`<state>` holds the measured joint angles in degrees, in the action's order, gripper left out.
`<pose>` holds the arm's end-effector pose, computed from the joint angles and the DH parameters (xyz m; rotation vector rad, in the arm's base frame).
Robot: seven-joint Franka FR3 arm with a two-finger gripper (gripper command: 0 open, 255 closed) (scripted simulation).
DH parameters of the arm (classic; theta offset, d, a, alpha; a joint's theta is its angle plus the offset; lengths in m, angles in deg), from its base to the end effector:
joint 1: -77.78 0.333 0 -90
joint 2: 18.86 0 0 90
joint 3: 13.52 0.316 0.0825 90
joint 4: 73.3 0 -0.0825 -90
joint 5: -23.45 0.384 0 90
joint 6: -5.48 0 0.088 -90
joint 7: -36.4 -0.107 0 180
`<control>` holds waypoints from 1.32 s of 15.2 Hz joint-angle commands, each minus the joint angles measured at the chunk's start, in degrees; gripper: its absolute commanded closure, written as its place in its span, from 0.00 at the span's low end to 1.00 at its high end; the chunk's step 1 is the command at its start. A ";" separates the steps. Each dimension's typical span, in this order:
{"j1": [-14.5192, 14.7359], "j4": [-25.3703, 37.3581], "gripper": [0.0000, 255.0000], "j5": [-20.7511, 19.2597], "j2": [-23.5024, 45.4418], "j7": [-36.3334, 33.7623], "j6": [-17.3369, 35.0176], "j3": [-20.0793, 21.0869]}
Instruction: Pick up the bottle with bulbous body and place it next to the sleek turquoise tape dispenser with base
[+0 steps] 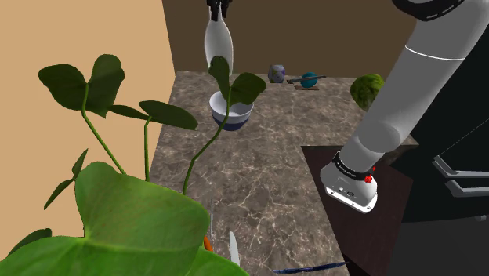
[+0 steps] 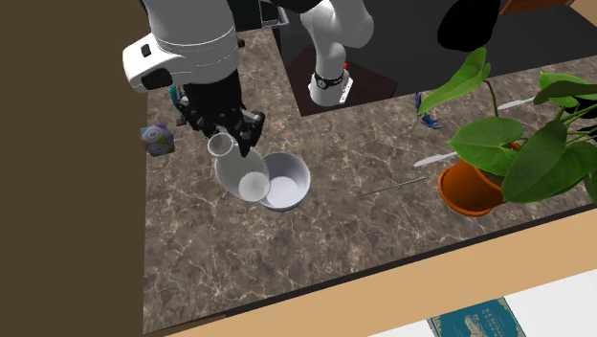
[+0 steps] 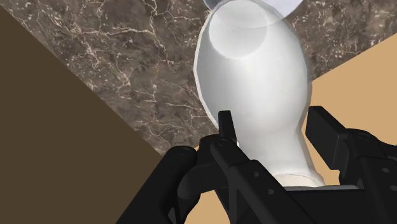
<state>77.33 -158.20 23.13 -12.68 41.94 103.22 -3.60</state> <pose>0.5937 0.0925 0.6184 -3.0929 -0.4049 -0.1832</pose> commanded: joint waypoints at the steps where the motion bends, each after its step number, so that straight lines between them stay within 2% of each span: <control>1: -1.30 -2.73 1.00 0.84 -3.09 2.23 -0.31 -0.88; 10: -6.33 -10.03 1.00 3.02 -13.97 12.72 -4.13 -6.39; 20: -11.14 -10.78 1.00 2.84 -20.70 24.85 -10.71 -14.08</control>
<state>66.67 -169.38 26.05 -32.94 65.44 93.44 -16.85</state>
